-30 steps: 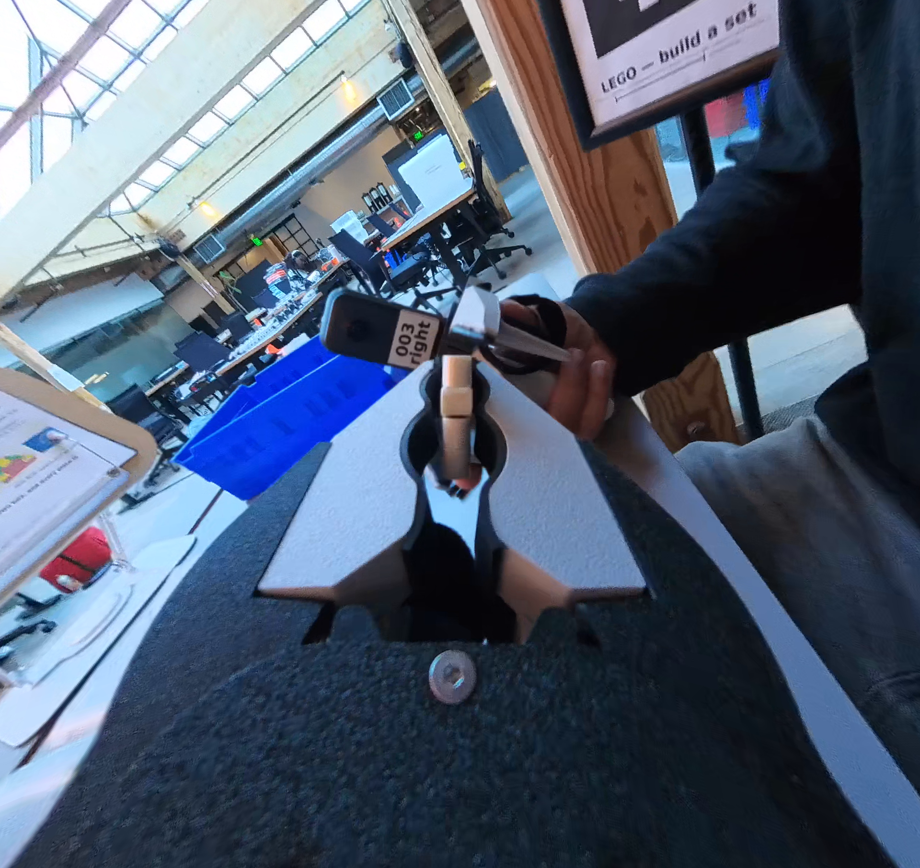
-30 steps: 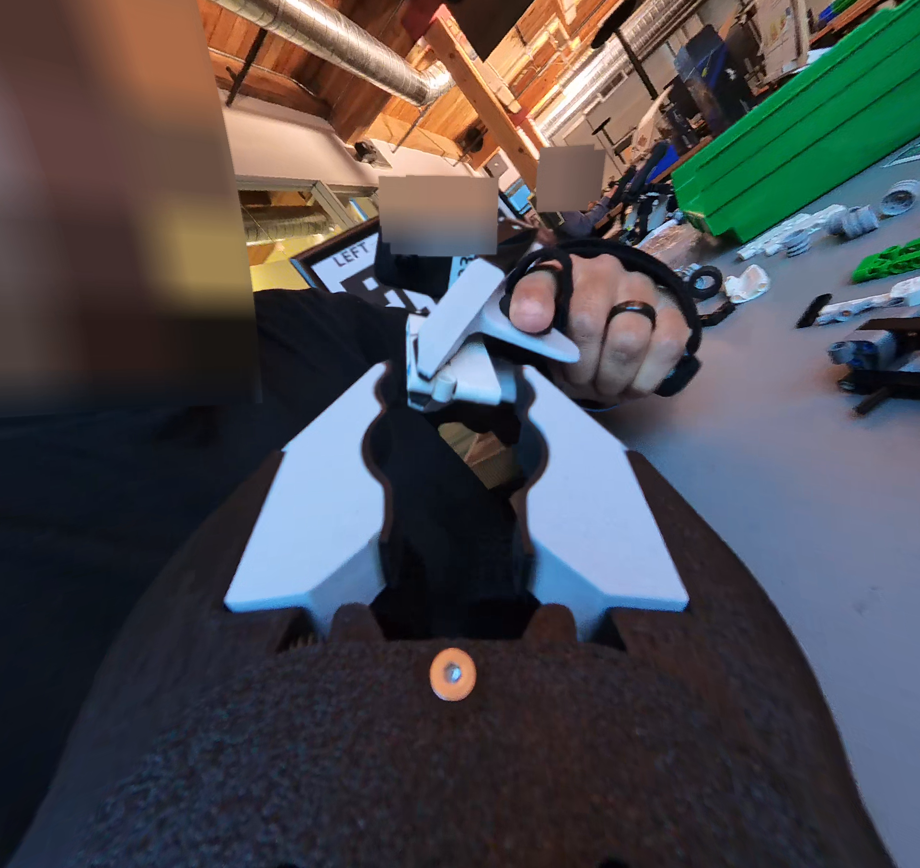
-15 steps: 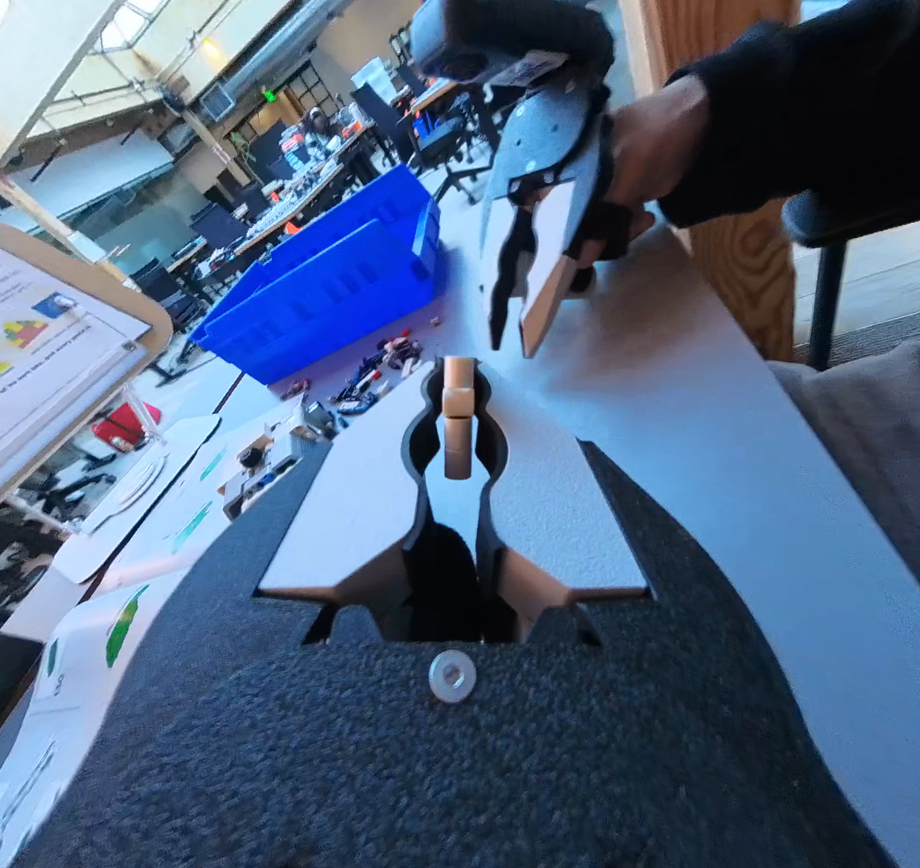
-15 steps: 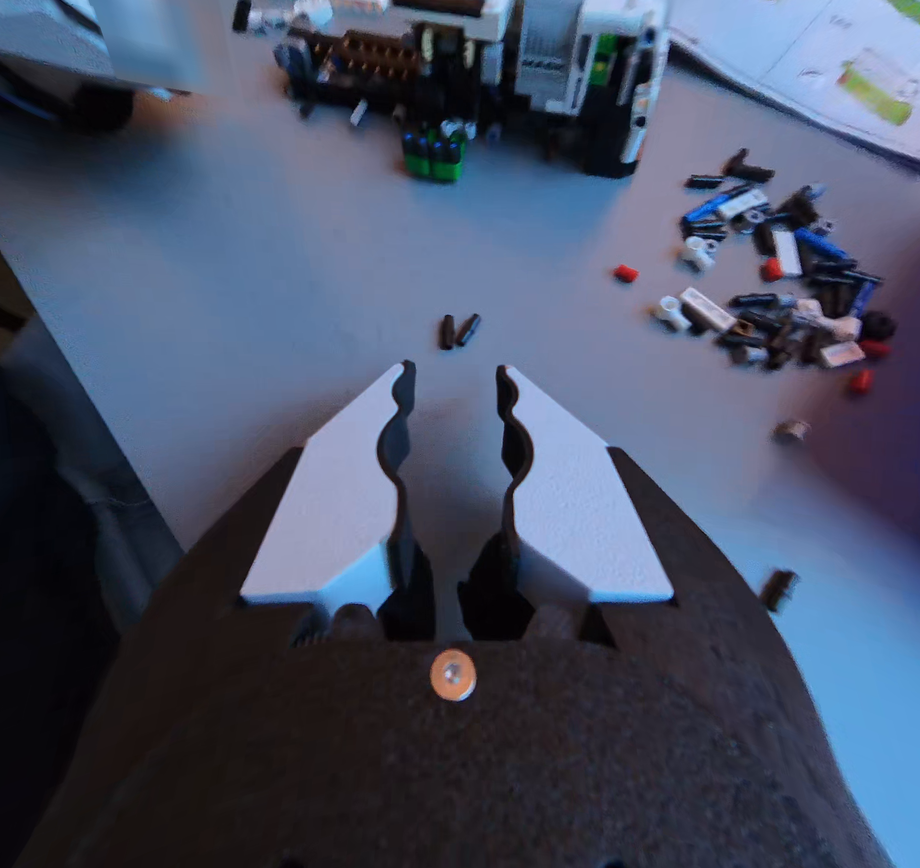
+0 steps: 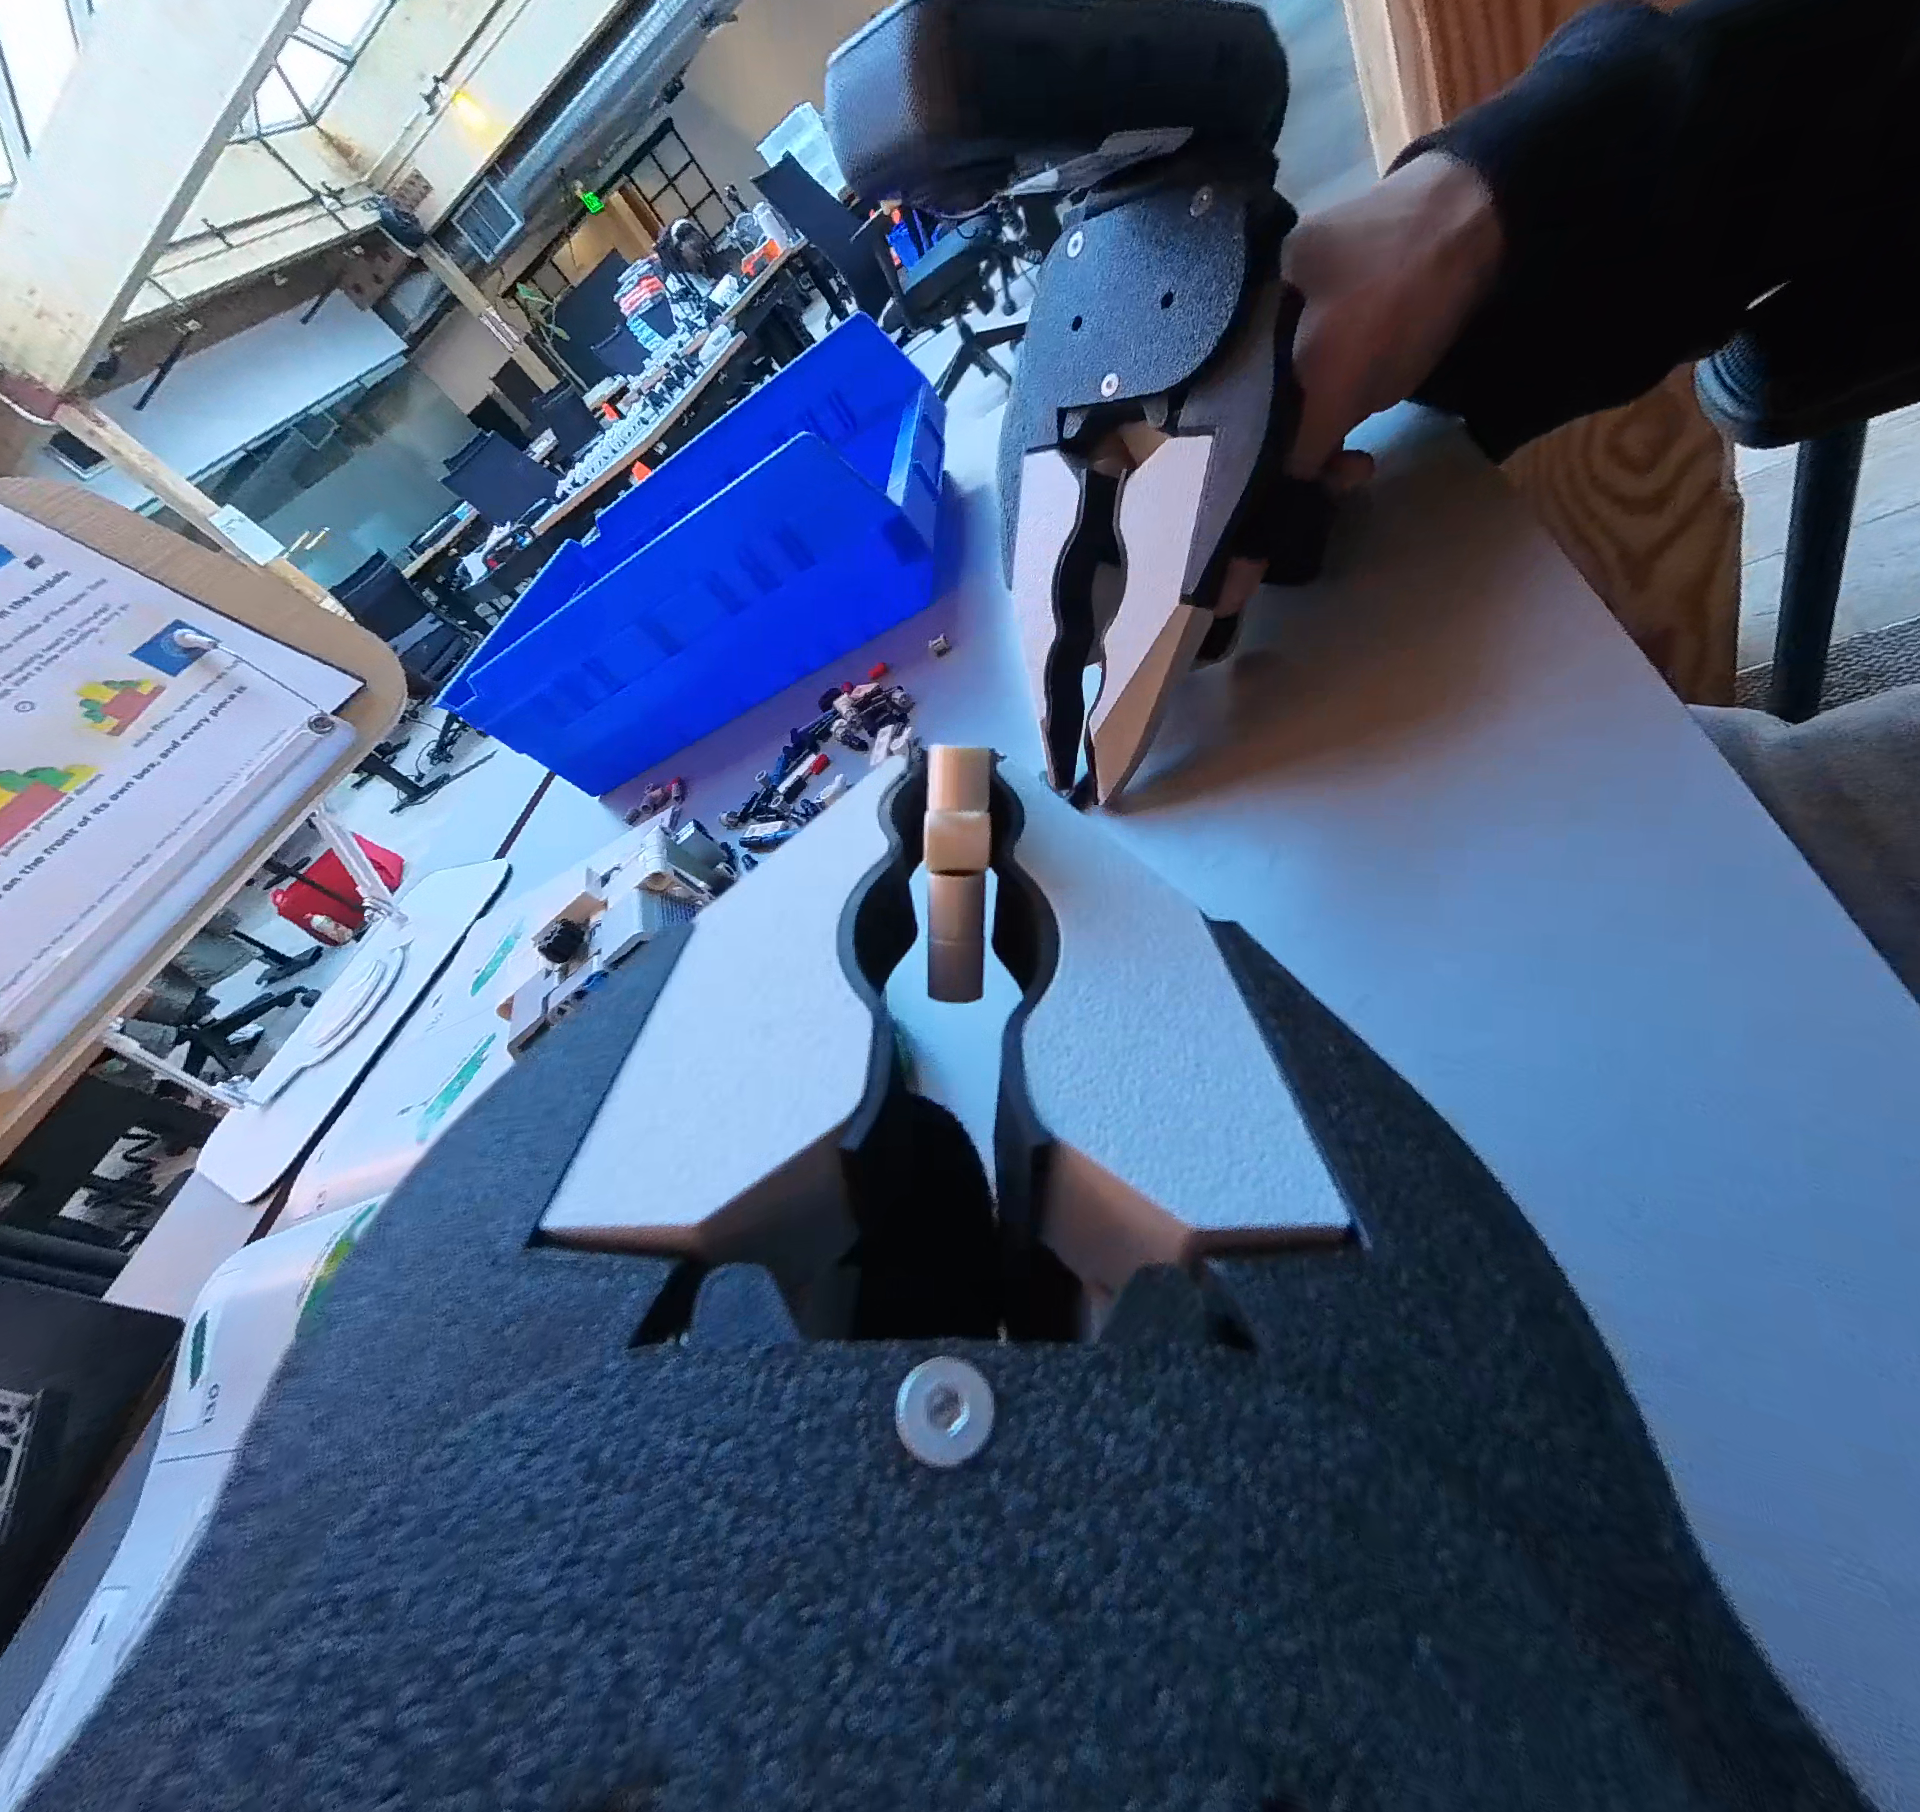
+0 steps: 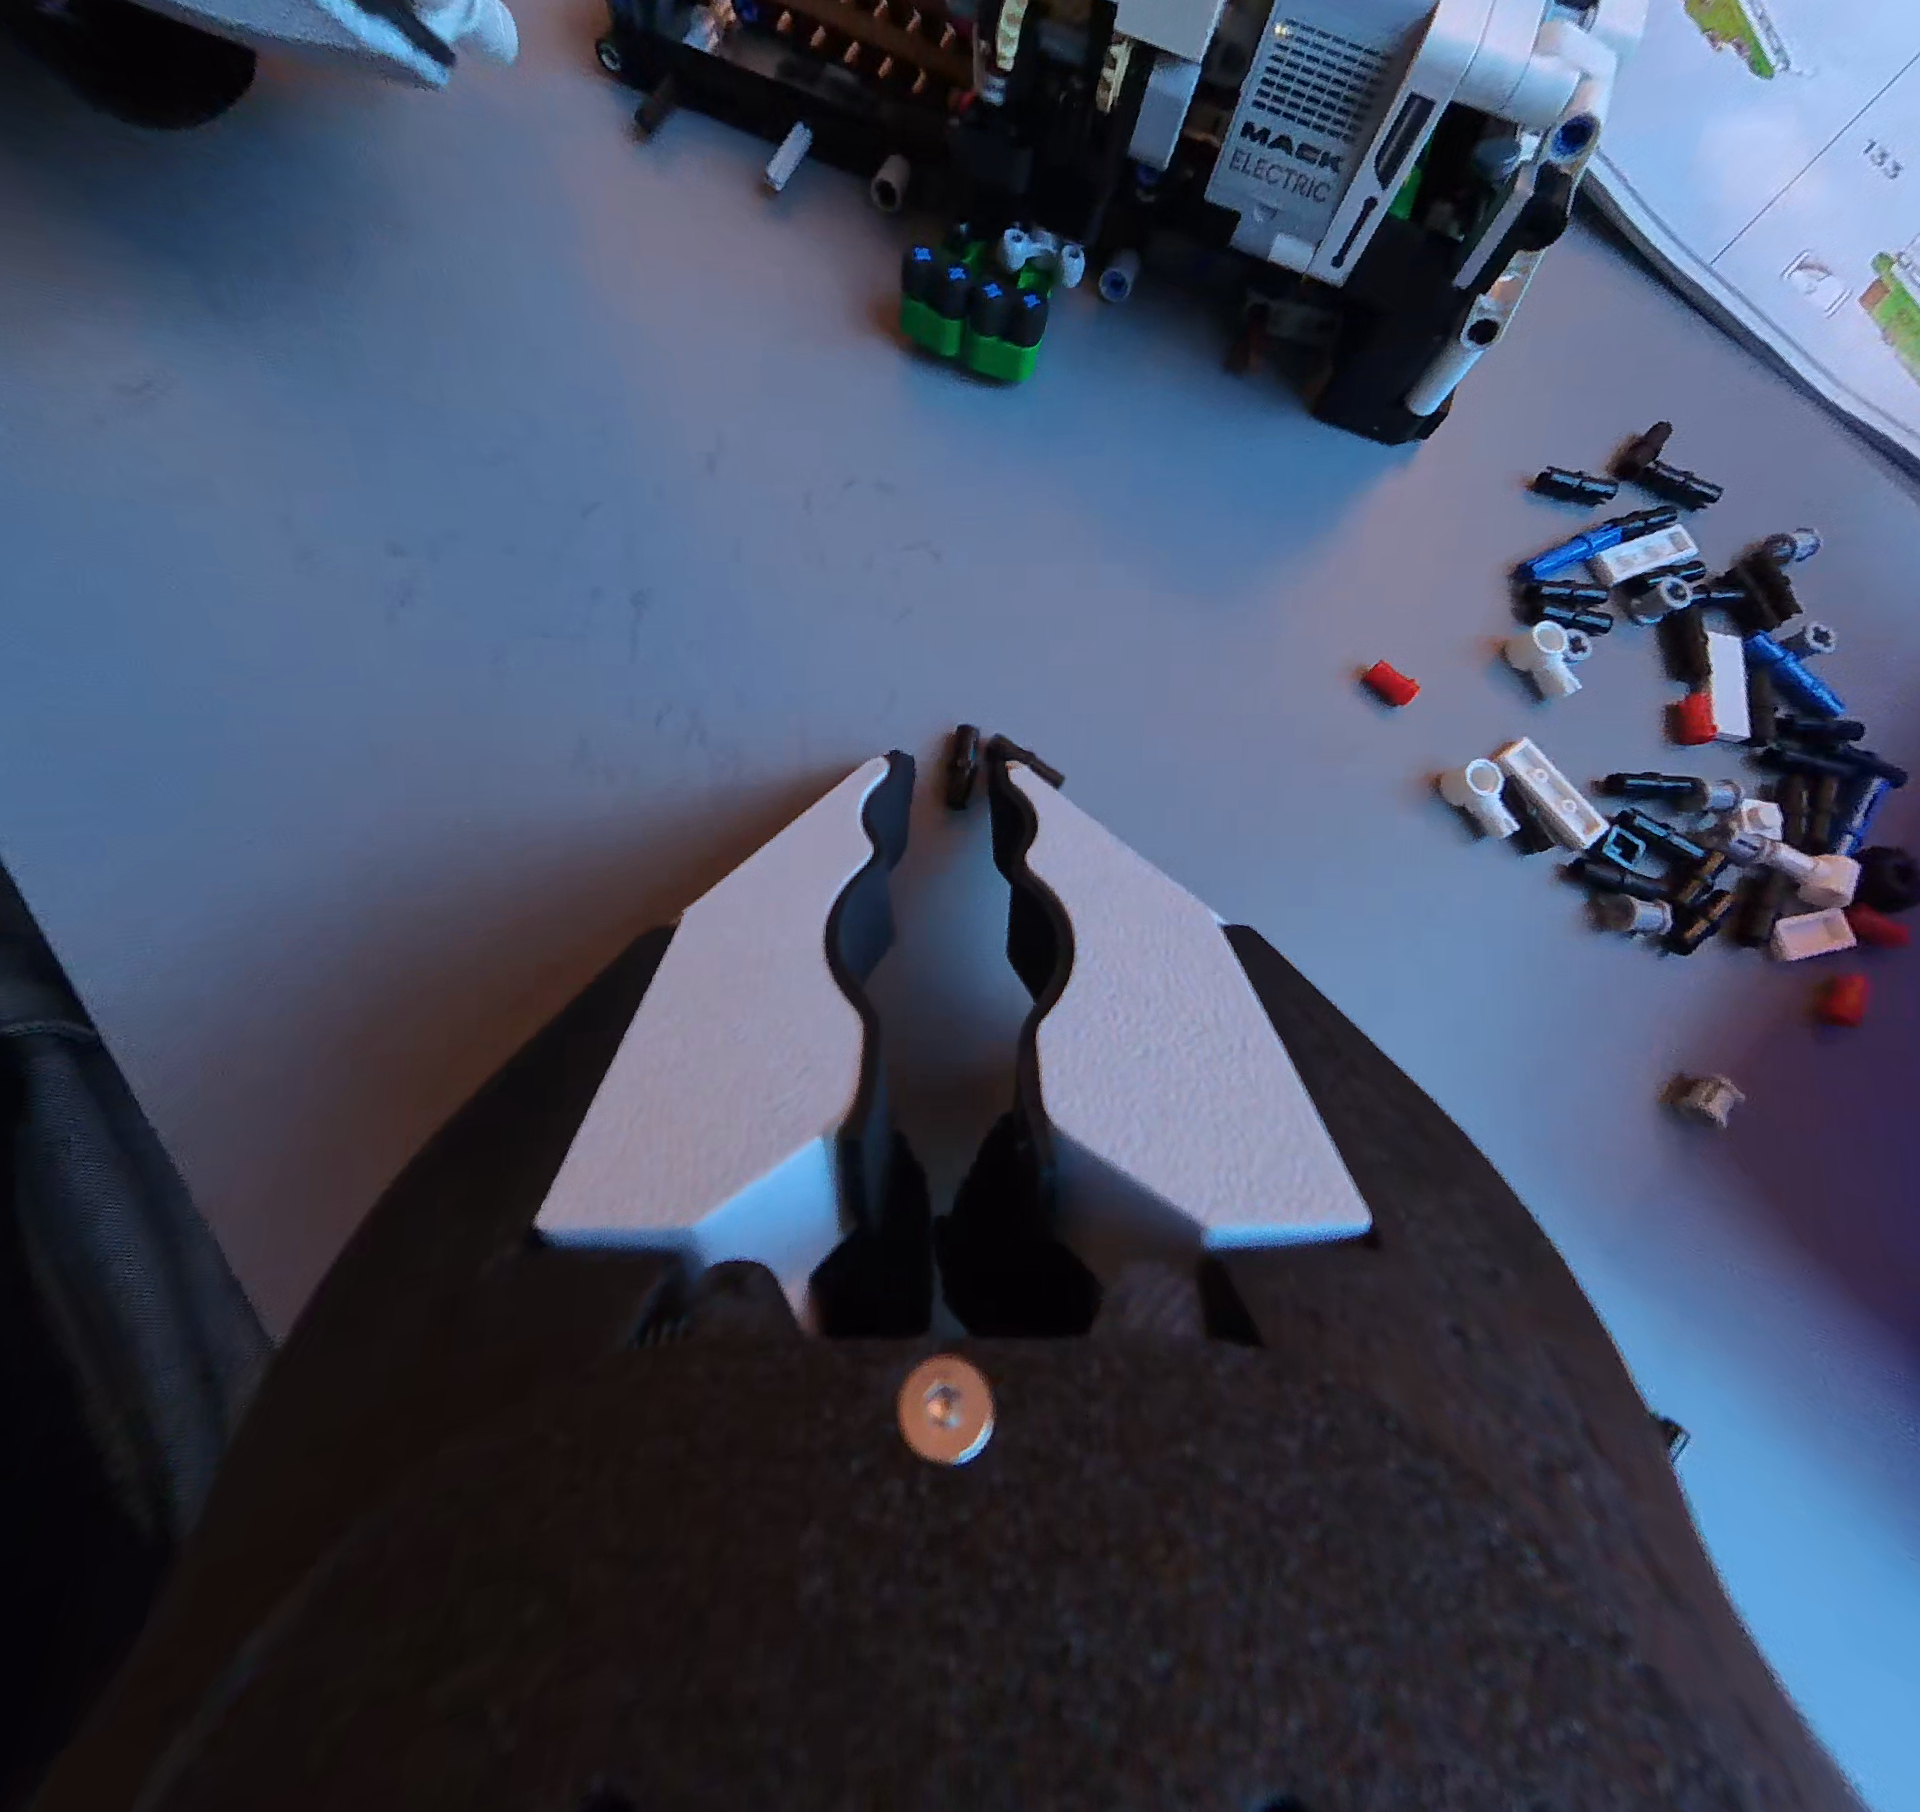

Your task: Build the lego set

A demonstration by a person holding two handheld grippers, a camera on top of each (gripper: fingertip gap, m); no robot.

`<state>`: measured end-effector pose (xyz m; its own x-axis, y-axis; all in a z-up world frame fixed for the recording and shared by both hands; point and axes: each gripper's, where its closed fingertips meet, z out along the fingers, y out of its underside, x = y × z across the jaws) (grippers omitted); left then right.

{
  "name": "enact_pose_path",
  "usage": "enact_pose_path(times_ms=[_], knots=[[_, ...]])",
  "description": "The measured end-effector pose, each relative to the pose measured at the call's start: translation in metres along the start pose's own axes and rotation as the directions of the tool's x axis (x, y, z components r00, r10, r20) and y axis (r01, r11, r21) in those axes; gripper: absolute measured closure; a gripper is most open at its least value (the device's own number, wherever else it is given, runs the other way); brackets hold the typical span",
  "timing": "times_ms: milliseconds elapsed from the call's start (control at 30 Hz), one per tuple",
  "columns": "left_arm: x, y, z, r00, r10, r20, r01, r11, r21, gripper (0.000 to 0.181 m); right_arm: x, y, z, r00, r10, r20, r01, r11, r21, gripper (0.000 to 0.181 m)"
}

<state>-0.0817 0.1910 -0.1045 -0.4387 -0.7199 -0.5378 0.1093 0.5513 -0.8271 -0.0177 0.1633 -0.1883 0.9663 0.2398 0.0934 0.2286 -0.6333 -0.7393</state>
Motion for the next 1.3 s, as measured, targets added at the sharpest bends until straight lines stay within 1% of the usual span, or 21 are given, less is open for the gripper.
enact_pose_path(times_ms=[200, 267, 333, 467, 533, 567, 600, 633, 667, 733, 767, 900, 1000, 1167, 1300], knots=[[-0.007, 0.006, -0.001, 0.999, -0.037, 0.012, 0.037, 0.999, -0.024, 0.175, -0.001, -0.001, 0.001, 1.0, 0.0, 0.02, 0.0, 1.0, 0.003, 0.171], [-0.009, 0.006, -0.001, 0.999, -0.053, 0.01, 0.053, 0.998, -0.024, 0.175, 0.001, 0.0, 0.002, 1.0, 0.005, 0.014, -0.005, 1.0, 0.004, 0.176], [-0.011, 0.008, -0.001, 0.999, -0.053, 0.012, 0.053, 0.998, -0.026, 0.175, 0.001, 0.0, 0.001, 1.0, 0.003, 0.016, -0.003, 1.0, 0.004, 0.176], [-0.01, 0.014, 0.0, 0.999, -0.048, -0.01, 0.048, 0.998, -0.038, 0.175, -0.003, -0.005, 0.004, 0.994, -0.109, -0.017, 0.109, 0.994, 0.014, 0.178], [-0.009, 0.021, 0.001, 1.0, -0.02, -0.016, 0.019, 0.997, -0.071, 0.175, -0.012, -0.019, 0.005, 0.985, -0.17, -0.035, 0.172, 0.983, 0.065, 0.177], [-0.008, 0.026, 0.002, 1.0, -0.01, -0.022, 0.008, 0.996, -0.092, 0.176, -0.019, -0.03, 0.003, 0.972, -0.228, -0.063, 0.233, 0.967, 0.102, 0.178], [-0.008, 0.031, 0.003, 1.0, -0.008, -0.022, 0.005, 0.993, -0.118, 0.175, -0.025, -0.042, 0.001, 0.937, -0.328, -0.122, 0.342, 0.931, 0.125, 0.178], [-0.007, 0.037, 0.004, 1.0, -0.013, -0.024, 0.009, 0.989, -0.149, 0.175, -0.03, -0.052, -0.001, 0.876, -0.432, -0.213, 0.462, 0.878, 0.12, 0.178], [-0.005, 0.042, 0.006, 1.0, -0.013, -0.029, 0.008, 0.984, -0.176, 0.175, -0.034, -0.06, -0.001, 0.813, -0.505, -0.29, 0.552, 0.827, 0.104, 0.178], [-0.003, 0.051, 0.008, 0.999, 0.024, -0.029, -0.03, 0.974, -0.226, 0.175, -0.04, -0.071, 0.002, 0.714, -0.574, -0.4, 0.656, 0.749, 0.096, 0.178], [-0.001, 0.056, 0.009, 0.998, 0.056, -0.034, -0.062, 0.965, -0.256, 0.175, -0.039, -0.072, 0.004, 0.684, -0.588, -0.431, 0.68, 0.728, 0.087, 0.178], [0.011, 0.061, 0.013, 0.978, 0.198, -0.061, -0.207, 0.933, -0.293, 0.175, -0.036, -0.065, 0.014, 0.655, -0.617, -0.437, 0.701, 0.711, 0.048, 0.178], [0.017, 0.06, 0.014, 0.956, 0.283, -0.072, -0.292, 0.911, -0.291, 0.174, -0.03, -0.061, 0.016, 0.659, -0.613, -0.437, 0.688, 0.725, 0.02, 0.178], [0.014, 0.068, 0.016, 0.935, 0.35, -0.053, -0.345, 0.866, -0.361, 0.175, -0.034, -0.056, 0.02, 0.647, -0.637, -0.418, 0.701, 0.713, 0.0, 0.178], [0.016, 0.069, 0.017, 0.923, 0.38, -0.063, -0.376, 0.852, -0.364, 0.175, -0.035, -0.054, 0.023, 0.632, -0.655, -0.415, 0.713, 0.701, -0.022, 0.178]])
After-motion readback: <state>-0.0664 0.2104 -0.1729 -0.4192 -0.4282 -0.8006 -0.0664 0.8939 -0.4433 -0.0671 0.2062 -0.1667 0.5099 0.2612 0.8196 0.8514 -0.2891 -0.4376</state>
